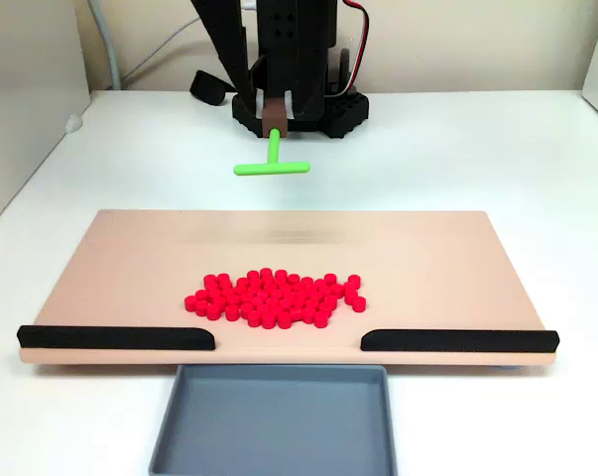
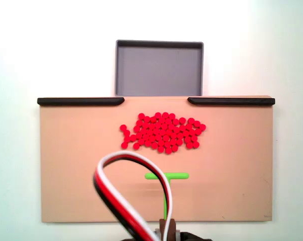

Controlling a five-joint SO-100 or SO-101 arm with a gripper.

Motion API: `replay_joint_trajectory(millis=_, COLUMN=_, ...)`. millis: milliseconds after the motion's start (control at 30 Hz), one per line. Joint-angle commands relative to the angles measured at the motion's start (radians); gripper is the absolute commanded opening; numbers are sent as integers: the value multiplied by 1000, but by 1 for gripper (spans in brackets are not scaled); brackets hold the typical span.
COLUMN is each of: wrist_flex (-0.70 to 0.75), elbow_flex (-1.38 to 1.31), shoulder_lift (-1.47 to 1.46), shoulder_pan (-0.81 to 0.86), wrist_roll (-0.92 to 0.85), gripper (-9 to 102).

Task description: Gather the right side granules

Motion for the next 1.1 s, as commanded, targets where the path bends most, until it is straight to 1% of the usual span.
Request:
replay_joint_trajectory(millis=0, wrist_flex=0, elbow_flex=-37, shoulder_lift=11, shoulder_pan=8, wrist_roll=-9, gripper=0)
replay_joint_trajectory(millis=1067, wrist_flex=0, elbow_flex=-37, shoulder_lift=20, shoulder_pan=3, wrist_roll=-32, gripper=0)
